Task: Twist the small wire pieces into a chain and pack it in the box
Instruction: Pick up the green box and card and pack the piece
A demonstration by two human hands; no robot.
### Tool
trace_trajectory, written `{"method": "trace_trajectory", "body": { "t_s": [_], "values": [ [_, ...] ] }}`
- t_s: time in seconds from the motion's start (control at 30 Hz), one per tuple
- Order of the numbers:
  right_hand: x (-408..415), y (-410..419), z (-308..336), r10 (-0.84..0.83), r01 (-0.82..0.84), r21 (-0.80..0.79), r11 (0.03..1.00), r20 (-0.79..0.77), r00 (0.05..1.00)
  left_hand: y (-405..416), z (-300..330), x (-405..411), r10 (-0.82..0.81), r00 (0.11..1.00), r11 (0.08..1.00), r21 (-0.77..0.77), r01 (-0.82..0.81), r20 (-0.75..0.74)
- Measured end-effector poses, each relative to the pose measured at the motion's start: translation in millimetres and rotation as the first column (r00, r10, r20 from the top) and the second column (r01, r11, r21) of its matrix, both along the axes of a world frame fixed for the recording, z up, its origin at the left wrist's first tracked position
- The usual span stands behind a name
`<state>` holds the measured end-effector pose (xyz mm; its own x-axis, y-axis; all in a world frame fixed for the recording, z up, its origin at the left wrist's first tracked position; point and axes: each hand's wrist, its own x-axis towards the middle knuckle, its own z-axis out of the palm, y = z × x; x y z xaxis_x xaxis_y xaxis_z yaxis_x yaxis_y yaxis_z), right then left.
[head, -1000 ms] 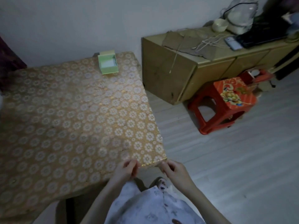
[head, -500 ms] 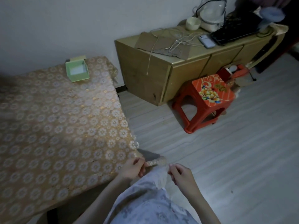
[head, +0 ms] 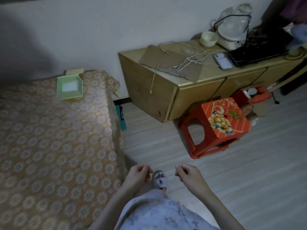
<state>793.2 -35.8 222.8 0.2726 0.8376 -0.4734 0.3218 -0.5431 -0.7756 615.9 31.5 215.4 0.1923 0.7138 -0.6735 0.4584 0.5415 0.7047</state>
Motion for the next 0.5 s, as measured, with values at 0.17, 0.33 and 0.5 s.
{"method": "trace_trajectory", "body": {
  "t_s": [0.17, 0.33, 0.5],
  "values": [
    [35, 63, 0, -0.027, 0.029, 0.040, 0.999, -0.055, 0.998, 49, 11, 29, 0.004, 1.000, 0.999, 0.044, -0.005, 0.010],
    [45, 119, -6, 0.143, -0.143, -0.012, 0.990, -0.041, 0.989, 91, 9, 30, 0.173, 0.985, 0.984, 0.037, -0.172, -0.027],
    [55, 204, 3, 0.295, -0.298, -0.030, 0.954, -0.078, 0.952, 129, 5, 30, 0.405, 0.912, 0.914, 0.013, -0.405, -0.059]
  ]
}}
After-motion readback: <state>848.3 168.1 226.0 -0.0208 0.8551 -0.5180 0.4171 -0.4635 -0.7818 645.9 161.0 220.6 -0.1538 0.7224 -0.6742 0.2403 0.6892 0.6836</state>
